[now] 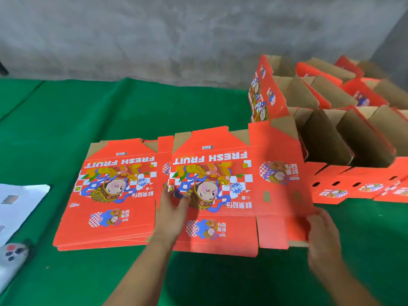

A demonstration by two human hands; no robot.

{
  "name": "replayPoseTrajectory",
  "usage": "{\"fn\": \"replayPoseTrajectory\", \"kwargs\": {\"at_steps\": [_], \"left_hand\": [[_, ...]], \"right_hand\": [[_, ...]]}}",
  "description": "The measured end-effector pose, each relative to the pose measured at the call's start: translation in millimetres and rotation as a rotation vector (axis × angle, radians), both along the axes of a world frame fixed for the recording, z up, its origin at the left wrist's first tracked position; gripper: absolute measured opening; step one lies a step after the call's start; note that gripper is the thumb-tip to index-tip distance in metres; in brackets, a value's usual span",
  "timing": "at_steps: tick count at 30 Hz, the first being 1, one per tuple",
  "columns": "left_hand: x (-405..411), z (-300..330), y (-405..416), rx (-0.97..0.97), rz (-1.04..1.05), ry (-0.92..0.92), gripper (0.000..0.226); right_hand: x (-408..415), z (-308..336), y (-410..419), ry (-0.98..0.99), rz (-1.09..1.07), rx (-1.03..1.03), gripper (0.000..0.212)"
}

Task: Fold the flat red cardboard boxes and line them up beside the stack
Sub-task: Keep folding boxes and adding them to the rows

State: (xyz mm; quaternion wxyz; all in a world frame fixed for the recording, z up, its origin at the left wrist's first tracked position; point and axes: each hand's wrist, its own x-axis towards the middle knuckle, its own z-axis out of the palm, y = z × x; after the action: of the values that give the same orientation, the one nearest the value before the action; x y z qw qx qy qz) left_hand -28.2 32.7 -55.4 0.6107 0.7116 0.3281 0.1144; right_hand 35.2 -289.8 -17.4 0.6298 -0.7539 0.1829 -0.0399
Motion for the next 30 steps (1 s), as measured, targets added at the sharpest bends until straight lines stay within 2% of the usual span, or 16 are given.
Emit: {"fn": "replayPoseTrajectory", "kwargs": {"at_steps": [2, 4, 7, 8, 11, 14, 16, 18, 20, 22, 23, 25, 27, 30], "left_hand": [[14.5, 18.6, -20.8, -0.104, -0.114, -0.122, 0.037], [26.7, 45.0, -47.0, -0.121, -0.252, -0.220, 0.039], [34.5, 87.5, -91.0, -0.209, -0.435, -0.284, 0.091], [34.6, 100.5, -104.7, -0.192, -0.505, -0.316, 0.100], [31.5, 123.9, -139.3, -0.255, -0.668, -0.485, 0.109], [32.4, 129.0, -156.6, -0.235, -0.600, -0.546, 0.120], [33.3, 124.0, -157.9, -0.202, -0.471, -0.530, 0.106], [34.5, 114.3, -154.5, -0.156, -0.347, -0.506, 0.067], [35.3, 102.5, -147.7, -0.123, -0.220, -0.483, 0.040], [29.7, 95.9, -130.6, -0.083, -0.140, -0.534, 0.031], [24.8, 95.9, -119.0, -0.053, -0.129, -0.559, 0.029], [12.6, 94.5, -89.6, 0.048, -0.130, -0.575, 0.028], [-2.9, 88.7, -57.7, 0.117, -0.114, -0.527, 0.027], [-30.0, 74.9, -11.4, 0.053, 0.049, -0.450, 0.020]], "right_hand": [[4.5, 20.3, -3.0, -0.129, -0.041, -0.046, 0.024], [6.9, 42.7, -4.0, -0.268, -0.056, -0.116, 0.022], [-0.7, 62.9, 0.8, -0.477, -0.058, -0.133, 0.022], [-5.3, 61.8, 4.2, -0.532, -0.040, -0.142, 0.022], [-23.9, 45.6, 26.0, -0.599, 0.085, -0.106, 0.019], [-33.6, 23.5, 47.2, -0.589, 0.211, -0.143, 0.022], [-36.4, 11.1, 57.3, -0.632, 0.297, -0.230, 0.025], [-35.8, -1.1, 64.2, -0.673, 0.423, -0.250, 0.030], [-32.0, -9.2, 67.5, -0.627, 0.613, -0.255, 0.044], [-25.1, -17.2, 66.1, -0.515, 0.762, -0.255, 0.034], [-20.0, -18.8, 63.1, -0.471, 0.753, -0.263, 0.027], [-4.0, -16.8, 52.9, -0.391, 0.609, -0.253, 0.027], [17.9, -3.4, 40.6, -0.303, 0.470, -0.184, 0.026], [52.5, 24.2, 28.4, -0.234, 0.383, -0.024, 0.024]]}}
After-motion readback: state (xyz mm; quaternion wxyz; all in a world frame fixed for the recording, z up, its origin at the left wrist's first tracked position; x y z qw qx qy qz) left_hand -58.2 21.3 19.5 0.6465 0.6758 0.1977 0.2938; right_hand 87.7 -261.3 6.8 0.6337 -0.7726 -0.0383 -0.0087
